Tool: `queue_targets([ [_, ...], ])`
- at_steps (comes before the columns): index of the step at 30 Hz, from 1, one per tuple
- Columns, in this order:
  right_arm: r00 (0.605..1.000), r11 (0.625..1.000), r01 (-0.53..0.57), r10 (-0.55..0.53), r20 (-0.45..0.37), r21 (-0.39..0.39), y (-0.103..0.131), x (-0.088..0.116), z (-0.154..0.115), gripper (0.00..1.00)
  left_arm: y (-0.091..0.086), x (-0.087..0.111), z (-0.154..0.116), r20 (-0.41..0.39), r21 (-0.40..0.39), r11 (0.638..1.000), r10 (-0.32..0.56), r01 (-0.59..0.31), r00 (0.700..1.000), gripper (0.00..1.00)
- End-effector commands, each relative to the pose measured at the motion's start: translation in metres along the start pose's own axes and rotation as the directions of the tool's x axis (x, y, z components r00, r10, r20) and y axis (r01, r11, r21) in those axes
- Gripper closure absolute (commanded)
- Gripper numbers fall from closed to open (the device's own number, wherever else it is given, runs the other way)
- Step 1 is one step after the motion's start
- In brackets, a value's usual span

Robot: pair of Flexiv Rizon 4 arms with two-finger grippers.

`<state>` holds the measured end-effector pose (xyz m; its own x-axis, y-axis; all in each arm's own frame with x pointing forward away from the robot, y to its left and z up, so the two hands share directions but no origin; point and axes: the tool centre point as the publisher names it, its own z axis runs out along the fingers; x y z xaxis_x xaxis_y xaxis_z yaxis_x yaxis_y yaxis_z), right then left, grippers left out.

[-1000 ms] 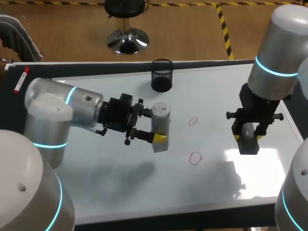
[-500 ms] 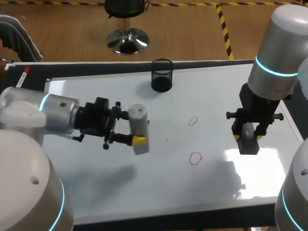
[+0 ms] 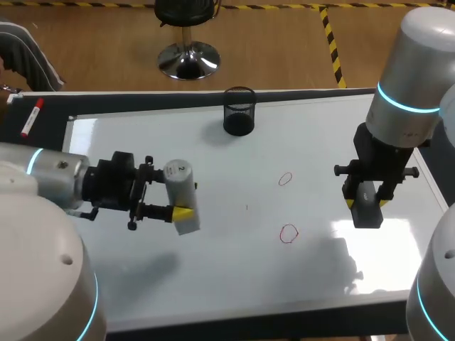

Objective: Pick up the inspection probe, press it on each red-marked spot on the whiteboard one by one, put down the probe, pick up the eraser, and wipe off all the red marks.

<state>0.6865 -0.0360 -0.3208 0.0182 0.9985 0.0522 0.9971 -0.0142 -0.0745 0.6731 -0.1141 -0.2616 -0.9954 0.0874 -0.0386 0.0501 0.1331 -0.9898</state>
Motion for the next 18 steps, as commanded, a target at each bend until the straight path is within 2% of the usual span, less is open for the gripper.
queue_targets([
  [1, 1.0, 1.0, 0.002, -0.002, -0.002, 0.0, 0.0, -0.0008, -0.0006, 1.0, -0.0011, 0.0066, -0.0113, 0.023, 0.002, 1.0, 0.003, -0.003, 1.0, 1.0],
  [18, 1.0, 1.0, 0.002, -0.002, -0.002, 0.0, 0.0, -0.0008, -0.0006, 1.0, 0.0002, 0.0114, -0.0179, 0.034, 0.012, 1.0, -0.002, 0.002, 0.999, 1.0],
])
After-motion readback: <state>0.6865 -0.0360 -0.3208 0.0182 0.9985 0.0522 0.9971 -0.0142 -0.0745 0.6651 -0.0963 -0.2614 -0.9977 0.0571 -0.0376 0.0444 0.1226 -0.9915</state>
